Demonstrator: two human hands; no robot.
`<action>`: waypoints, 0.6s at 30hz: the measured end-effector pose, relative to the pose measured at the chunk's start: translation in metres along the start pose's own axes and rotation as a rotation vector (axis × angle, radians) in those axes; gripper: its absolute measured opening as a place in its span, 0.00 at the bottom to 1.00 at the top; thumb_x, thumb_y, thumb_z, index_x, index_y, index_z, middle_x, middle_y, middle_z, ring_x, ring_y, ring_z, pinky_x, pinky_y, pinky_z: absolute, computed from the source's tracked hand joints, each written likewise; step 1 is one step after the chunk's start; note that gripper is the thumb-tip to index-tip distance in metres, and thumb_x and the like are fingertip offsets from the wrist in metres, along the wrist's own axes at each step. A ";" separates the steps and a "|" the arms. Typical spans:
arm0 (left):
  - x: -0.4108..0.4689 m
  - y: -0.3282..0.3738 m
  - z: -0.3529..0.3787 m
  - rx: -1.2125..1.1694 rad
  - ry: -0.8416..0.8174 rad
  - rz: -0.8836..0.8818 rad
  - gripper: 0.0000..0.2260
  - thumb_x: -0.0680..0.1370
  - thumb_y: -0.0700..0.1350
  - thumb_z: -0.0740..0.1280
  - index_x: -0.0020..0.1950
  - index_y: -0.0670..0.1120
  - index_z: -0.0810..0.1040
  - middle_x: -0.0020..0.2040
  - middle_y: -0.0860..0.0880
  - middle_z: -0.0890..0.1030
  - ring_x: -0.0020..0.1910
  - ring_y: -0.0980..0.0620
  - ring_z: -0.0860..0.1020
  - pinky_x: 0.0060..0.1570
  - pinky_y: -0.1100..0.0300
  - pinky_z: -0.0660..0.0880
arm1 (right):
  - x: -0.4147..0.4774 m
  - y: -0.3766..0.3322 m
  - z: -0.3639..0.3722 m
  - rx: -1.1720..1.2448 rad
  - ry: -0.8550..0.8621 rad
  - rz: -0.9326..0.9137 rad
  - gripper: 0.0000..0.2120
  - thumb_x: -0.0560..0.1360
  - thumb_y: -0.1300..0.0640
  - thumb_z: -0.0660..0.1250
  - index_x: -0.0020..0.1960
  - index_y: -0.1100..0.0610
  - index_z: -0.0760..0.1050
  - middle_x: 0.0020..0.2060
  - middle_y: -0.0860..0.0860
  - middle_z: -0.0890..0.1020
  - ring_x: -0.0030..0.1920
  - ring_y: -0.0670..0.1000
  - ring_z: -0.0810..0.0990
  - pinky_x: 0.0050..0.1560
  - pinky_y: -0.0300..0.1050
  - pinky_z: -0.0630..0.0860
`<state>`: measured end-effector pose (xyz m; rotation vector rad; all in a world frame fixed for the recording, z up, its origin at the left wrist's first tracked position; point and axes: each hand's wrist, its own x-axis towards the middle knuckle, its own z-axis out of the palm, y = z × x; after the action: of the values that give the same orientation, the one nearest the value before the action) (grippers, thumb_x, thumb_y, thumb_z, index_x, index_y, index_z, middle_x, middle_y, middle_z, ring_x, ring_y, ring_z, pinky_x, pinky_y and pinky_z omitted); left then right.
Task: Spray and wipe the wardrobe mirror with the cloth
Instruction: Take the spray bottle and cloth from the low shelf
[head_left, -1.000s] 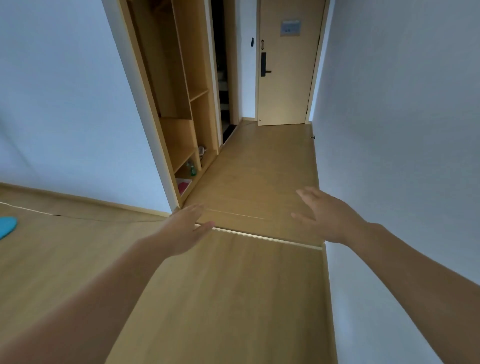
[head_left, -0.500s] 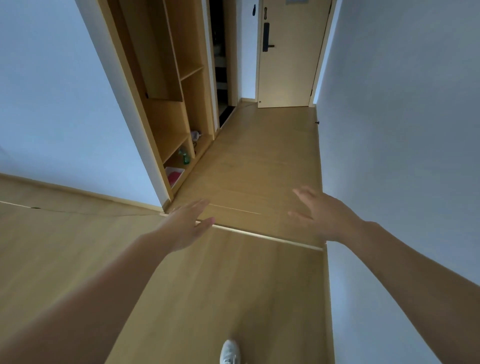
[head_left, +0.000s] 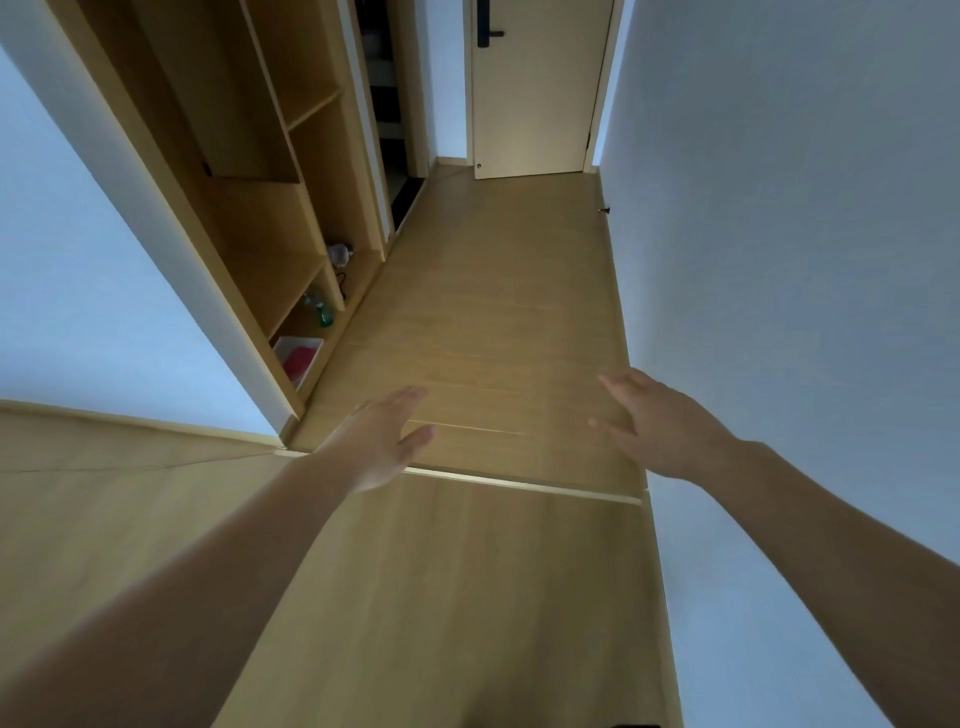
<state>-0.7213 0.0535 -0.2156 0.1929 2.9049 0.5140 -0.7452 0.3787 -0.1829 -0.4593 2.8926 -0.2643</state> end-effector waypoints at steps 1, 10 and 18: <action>0.012 -0.002 -0.002 -0.006 -0.002 -0.004 0.27 0.82 0.56 0.58 0.79 0.52 0.55 0.78 0.52 0.60 0.75 0.46 0.62 0.71 0.52 0.60 | 0.013 0.002 -0.002 0.007 0.003 -0.007 0.32 0.80 0.40 0.55 0.79 0.52 0.51 0.77 0.52 0.59 0.74 0.55 0.63 0.71 0.51 0.64; 0.132 -0.011 -0.013 -0.053 0.039 -0.077 0.27 0.82 0.56 0.59 0.79 0.51 0.57 0.77 0.51 0.62 0.74 0.46 0.65 0.72 0.47 0.63 | 0.159 0.038 -0.025 -0.016 -0.012 -0.136 0.32 0.81 0.41 0.55 0.79 0.54 0.51 0.78 0.54 0.56 0.76 0.54 0.58 0.73 0.51 0.60; 0.248 0.009 -0.017 -0.115 0.097 -0.207 0.27 0.81 0.59 0.58 0.77 0.53 0.59 0.76 0.52 0.65 0.73 0.49 0.65 0.70 0.51 0.63 | 0.299 0.107 -0.079 -0.075 -0.041 -0.295 0.32 0.82 0.43 0.55 0.79 0.58 0.52 0.78 0.55 0.57 0.77 0.53 0.56 0.73 0.47 0.56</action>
<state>-0.9655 0.0957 -0.2364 -0.1514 2.9307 0.6683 -1.0719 0.3941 -0.1793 -0.8954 2.7948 -0.1869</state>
